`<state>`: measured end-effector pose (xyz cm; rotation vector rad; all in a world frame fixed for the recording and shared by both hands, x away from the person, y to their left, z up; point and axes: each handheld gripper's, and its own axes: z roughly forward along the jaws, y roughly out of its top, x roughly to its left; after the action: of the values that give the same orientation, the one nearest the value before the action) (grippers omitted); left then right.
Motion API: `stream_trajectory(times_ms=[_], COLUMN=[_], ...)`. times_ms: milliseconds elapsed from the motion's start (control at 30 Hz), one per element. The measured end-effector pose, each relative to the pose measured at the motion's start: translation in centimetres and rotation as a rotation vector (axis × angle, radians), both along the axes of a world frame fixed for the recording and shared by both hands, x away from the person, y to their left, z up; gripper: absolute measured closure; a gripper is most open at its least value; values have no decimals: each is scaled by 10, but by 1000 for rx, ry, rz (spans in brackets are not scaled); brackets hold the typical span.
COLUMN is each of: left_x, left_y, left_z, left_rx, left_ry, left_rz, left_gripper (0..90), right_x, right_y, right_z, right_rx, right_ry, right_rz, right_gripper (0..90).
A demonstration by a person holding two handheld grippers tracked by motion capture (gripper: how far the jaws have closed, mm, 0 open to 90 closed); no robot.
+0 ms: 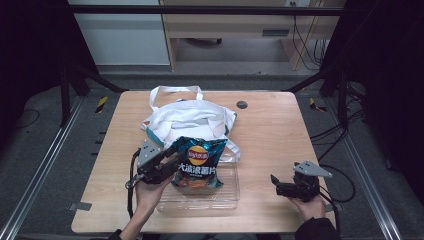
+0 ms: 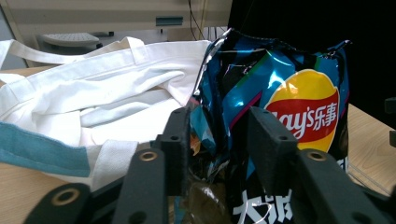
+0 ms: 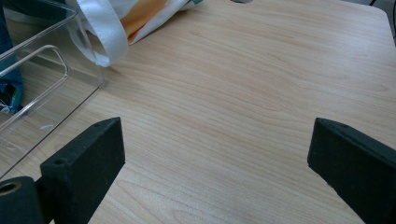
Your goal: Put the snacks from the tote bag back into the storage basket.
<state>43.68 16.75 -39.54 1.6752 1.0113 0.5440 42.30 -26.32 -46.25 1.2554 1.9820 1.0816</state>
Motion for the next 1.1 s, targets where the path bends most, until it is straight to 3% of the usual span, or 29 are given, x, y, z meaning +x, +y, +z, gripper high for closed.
stream_trajectory(times_ms=[100, 300, 533, 867, 1100], left_x=[0, -2, -8, -19, -16], left_y=[3, 8, 15, 35, 52], left_z=[1, 0, 2, -2, -13], left_rx=[-5, 25, 34, 75, 90], left_ry=[22, 42, 36, 16, 27], left_rz=[-2, -12, -27, -19, 15], left_gripper=[510, 443, 378, 336, 316], right_x=[-1, -1, -2, -3, -4], right_y=[0, -1, -2, -3, -4], right_z=[1, 1, 3, 4, 5], right_rx=[2, 6, 16, 14, 19], right_ry=[-3, -9, -20, -28, -30], right_rz=[0, -2, -6, -12, -17], right_gripper=[43, 43, 43, 40, 40])
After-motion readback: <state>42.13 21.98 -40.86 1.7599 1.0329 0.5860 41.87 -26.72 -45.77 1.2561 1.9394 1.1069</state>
